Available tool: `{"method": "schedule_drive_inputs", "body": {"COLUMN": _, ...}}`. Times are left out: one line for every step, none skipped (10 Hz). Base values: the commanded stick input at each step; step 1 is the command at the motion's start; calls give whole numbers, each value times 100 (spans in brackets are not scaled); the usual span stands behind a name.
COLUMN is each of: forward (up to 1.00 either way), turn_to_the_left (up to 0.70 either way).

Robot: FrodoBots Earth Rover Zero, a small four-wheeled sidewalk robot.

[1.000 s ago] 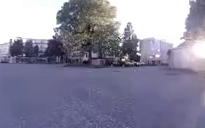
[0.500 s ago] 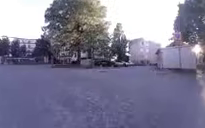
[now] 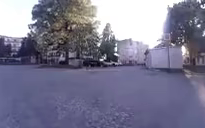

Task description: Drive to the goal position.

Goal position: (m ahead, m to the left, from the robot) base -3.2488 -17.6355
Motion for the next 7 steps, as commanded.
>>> {"method": "schedule_drive_inputs", "body": {"forward": 70, "turn_to_the_left": -35}}
{"method": "schedule_drive_inputs", "body": {"forward": 70, "turn_to_the_left": -35}}
{"method": "schedule_drive_inputs", "body": {"forward": 70, "turn_to_the_left": -35}}
{"method": "schedule_drive_inputs", "body": {"forward": 70, "turn_to_the_left": -35}}
{"method": "schedule_drive_inputs", "body": {"forward": 70, "turn_to_the_left": -35}}
{"method": "schedule_drive_inputs", "body": {"forward": 70, "turn_to_the_left": -35}}
{"method": "schedule_drive_inputs", "body": {"forward": 70, "turn_to_the_left": -35}}
